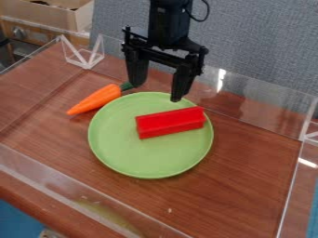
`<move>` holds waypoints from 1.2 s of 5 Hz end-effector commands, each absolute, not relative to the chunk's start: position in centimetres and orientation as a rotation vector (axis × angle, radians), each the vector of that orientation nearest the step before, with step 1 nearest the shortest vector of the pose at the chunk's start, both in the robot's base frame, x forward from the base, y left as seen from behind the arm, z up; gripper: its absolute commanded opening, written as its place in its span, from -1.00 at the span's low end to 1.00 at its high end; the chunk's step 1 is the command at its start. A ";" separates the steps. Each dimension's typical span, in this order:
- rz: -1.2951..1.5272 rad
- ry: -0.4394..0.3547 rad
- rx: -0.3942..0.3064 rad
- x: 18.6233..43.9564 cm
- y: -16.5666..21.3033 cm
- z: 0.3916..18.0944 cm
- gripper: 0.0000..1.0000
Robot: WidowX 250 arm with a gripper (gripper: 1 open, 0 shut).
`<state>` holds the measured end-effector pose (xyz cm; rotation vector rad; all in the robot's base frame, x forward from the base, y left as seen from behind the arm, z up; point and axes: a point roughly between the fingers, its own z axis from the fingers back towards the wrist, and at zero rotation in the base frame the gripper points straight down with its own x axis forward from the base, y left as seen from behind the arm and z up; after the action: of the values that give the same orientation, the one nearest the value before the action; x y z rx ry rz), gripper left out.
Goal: Move the carrot from the green plate to the table
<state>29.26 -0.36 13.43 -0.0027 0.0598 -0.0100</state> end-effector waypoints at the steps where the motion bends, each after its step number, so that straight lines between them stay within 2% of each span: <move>1: -0.060 0.087 -0.002 29.4 0.6 12.6 1.00; 2: -0.141 0.102 0.002 29.9 3.9 11.7 1.00; 4: -0.249 0.083 0.023 29.3 12.4 10.1 1.00; 5: -0.294 0.088 0.002 29.8 13.9 8.3 1.00; 6: -0.261 0.090 -0.012 29.9 13.5 5.9 1.00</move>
<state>29.46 13.21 4.60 -0.0332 0.1283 -0.2617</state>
